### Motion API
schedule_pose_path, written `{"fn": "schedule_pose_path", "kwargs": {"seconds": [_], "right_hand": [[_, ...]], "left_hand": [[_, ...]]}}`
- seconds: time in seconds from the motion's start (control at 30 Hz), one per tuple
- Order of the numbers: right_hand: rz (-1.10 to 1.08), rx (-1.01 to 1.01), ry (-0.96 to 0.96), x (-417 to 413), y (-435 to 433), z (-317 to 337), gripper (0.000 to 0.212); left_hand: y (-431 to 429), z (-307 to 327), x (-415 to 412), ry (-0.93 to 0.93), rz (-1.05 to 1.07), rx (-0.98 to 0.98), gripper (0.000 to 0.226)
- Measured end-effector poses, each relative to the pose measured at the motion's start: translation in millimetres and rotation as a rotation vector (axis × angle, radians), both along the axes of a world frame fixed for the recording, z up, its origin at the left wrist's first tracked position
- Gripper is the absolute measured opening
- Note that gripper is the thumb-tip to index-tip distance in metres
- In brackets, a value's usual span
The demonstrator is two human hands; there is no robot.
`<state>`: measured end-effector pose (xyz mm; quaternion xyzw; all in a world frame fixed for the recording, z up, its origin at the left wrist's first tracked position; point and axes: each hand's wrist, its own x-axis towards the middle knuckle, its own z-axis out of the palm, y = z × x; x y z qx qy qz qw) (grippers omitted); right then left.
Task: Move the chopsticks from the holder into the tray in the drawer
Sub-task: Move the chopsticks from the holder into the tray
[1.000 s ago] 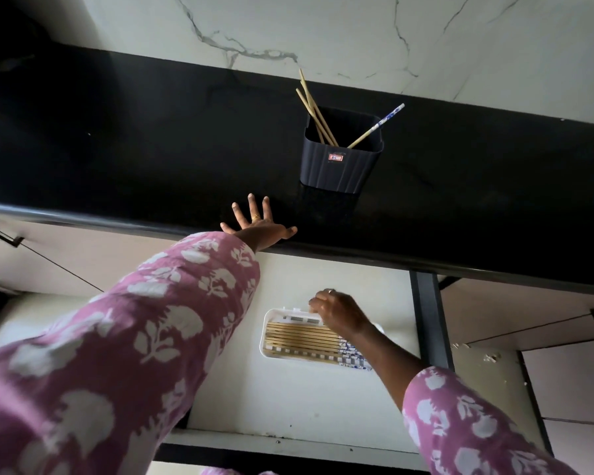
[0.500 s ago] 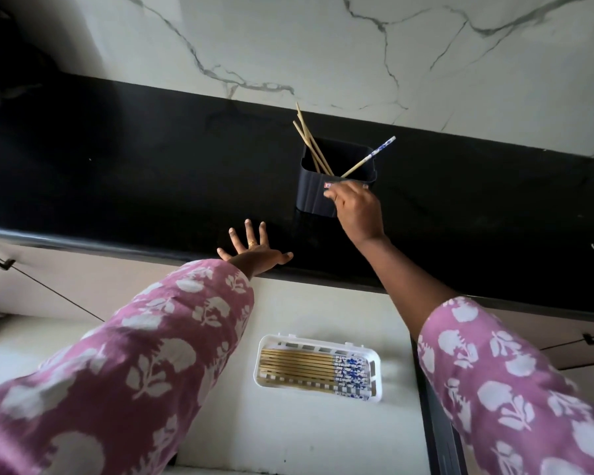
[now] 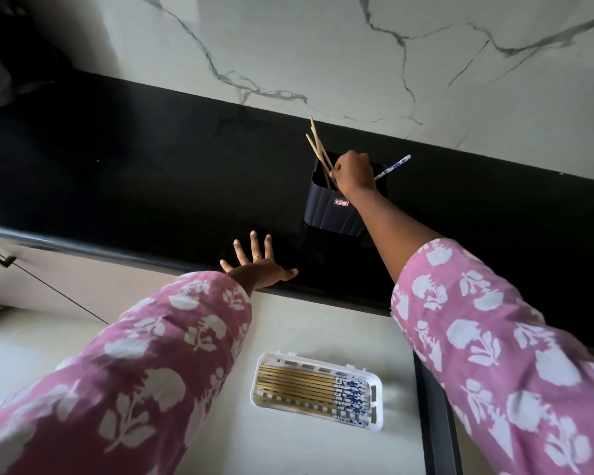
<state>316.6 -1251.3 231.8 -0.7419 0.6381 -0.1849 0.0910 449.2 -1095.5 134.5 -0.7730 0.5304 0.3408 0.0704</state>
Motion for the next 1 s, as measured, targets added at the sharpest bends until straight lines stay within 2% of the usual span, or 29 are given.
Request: {"fn": "schedule_pose_path", "kwargs": {"seconds": [0.2,0.4,0.47,0.67,1.0], "right_hand": [[0.000,0.080,0.039,11.6,-10.8,-6.0,0.023],[-0.054,0.049,-0.056,10.3,-7.8,-5.0,0.019],[-0.053,0.043,-0.113,7.7,-5.6,-1.4,0.016],[-0.049,-0.073,-0.333,-10.9,3.0,25.1,0.024],[-0.182,-0.289,-0.710,-47.9,29.8,68.5,0.022]], "left_hand": [[-0.5,-0.2,-1.2,-0.008,0.009,0.005,0.095],[-0.6,-0.5,-0.2,0.001,0.011,0.007,0.095],[-0.3,0.0,-0.5,0.001,0.011,0.004,0.095],[1.3,1.9,0.1,-0.007,-0.002,-0.001,0.094],[1.4,-2.0,-0.4,-0.027,0.005,-0.012,0.094]]}}
